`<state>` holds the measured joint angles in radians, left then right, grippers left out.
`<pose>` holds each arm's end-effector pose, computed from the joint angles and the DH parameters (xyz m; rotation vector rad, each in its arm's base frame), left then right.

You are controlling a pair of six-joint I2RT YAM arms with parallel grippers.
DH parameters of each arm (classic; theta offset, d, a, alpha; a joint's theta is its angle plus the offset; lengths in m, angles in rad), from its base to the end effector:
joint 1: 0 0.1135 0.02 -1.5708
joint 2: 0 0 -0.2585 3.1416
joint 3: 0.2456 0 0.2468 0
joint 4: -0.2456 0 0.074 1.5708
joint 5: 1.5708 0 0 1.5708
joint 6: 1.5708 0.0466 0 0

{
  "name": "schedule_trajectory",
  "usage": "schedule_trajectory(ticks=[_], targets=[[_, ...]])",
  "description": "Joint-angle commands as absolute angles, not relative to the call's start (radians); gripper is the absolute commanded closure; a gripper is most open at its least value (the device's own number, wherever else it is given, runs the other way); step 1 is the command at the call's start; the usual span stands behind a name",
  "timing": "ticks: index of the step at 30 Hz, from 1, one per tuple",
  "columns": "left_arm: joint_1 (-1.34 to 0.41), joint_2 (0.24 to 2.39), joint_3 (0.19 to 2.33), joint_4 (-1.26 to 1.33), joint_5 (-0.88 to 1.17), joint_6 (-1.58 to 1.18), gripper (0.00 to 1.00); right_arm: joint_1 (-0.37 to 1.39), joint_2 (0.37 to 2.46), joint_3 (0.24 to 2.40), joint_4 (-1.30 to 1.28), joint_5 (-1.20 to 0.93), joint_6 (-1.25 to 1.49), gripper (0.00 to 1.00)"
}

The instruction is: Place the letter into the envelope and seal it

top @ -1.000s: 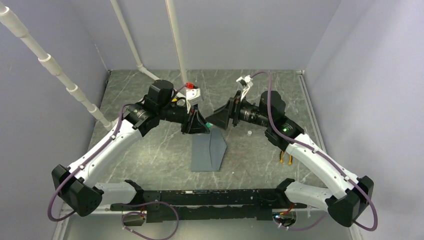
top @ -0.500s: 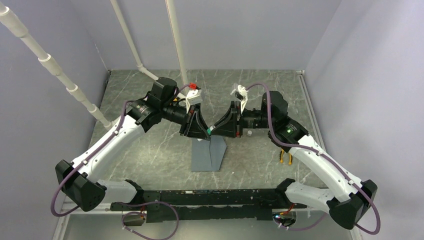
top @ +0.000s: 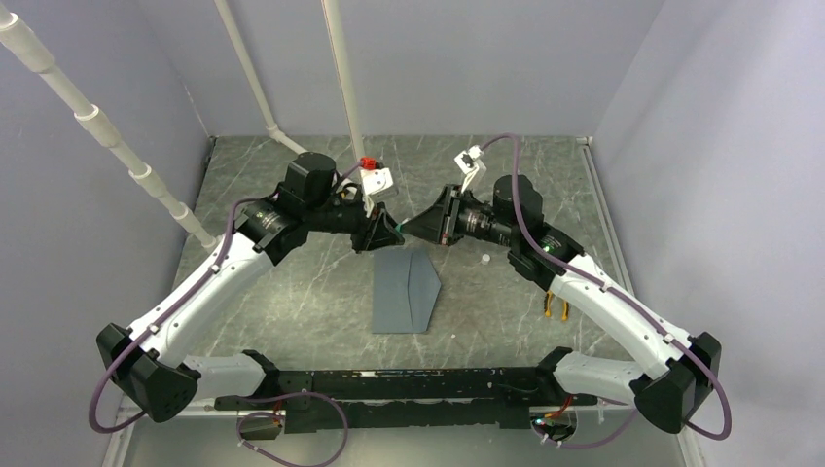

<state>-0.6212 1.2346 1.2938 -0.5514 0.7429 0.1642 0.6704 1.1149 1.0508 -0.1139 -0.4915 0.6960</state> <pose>0.1976 -0.1802 0.3804 1.2122 1.6918 -1.0438 0.1918 0.1801 0.3698 -0.3768 1.9189 1.3826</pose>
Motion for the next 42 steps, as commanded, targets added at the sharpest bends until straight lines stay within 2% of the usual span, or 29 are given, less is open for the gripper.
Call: schedule_trajectory(ticks=[1, 3, 5, 6, 8, 12, 16, 25, 29, 32, 33, 36, 39, 42], targets=[[-0.639, 1.214, 1.286, -0.539, 0.620, 0.231, 0.98, 0.664, 1.115, 1.079, 0.005, -0.258, 0.884, 0.97], [-0.640, 1.223, 1.299, -0.564, 0.647, 0.222, 0.98, 0.663, 1.119, 1.103, 0.005, -0.348, 0.776, 0.63], [-0.640, 1.223, 1.306, -0.584, 0.699, 0.212, 0.98, 0.664, 1.104, 1.110, -0.041, -0.439, 0.637, 0.40], [-0.639, 1.221, 1.306, -0.592, 0.725, 0.205, 0.98, 0.663, 1.088, 1.102, -0.058, -0.472, 0.584, 0.33], [-0.639, 1.213, 1.300, -0.597, 0.782, 0.192, 0.98, 0.660, 1.053, 1.073, -0.064, -0.571, 0.465, 0.27], [-0.640, 1.197, 1.301, -0.610, 0.934, 0.179, 0.98, 0.660, 1.000, 1.021, -0.060, -0.811, 0.291, 0.27], [-0.641, 1.199, 1.319, -0.650, 1.040, 0.188, 0.98, 0.660, 1.014, 1.057, -0.089, -0.851, 0.238, 0.29], [-0.640, 1.207, 1.324, -0.658, 1.040, 0.189, 0.98, 0.660, 1.075, 1.119, -0.095, -0.927, 0.217, 0.52], [-0.640, 1.198, 1.321, -0.635, 1.016, 0.178, 0.97, 0.661, 1.091, 1.136, -0.107, -0.930, 0.229, 0.69], [-0.641, 1.183, 1.311, -0.595, 0.949, 0.153, 0.98, 0.661, 1.098, 1.140, -0.097, -0.913, 0.260, 0.91], [-0.640, 1.175, 1.304, -0.573, 0.912, 0.141, 0.98, 0.662, 1.098, 1.140, -0.083, -0.877, 0.289, 1.00], [-0.640, 1.148, 1.275, -0.499, 0.751, 0.109, 0.98, 0.663, 1.115, 1.154, -0.053, -0.683, 0.478, 1.00], [-0.641, 1.138, 1.260, -0.470, 0.609, 0.104, 0.98, 0.687, 1.151, 1.209, -0.176, -0.341, 0.741, 1.00], [-0.640, 1.136, 1.247, -0.451, 0.509, 0.099, 0.98, 0.713, 1.121, 1.159, -0.087, -0.186, 0.891, 1.00]])
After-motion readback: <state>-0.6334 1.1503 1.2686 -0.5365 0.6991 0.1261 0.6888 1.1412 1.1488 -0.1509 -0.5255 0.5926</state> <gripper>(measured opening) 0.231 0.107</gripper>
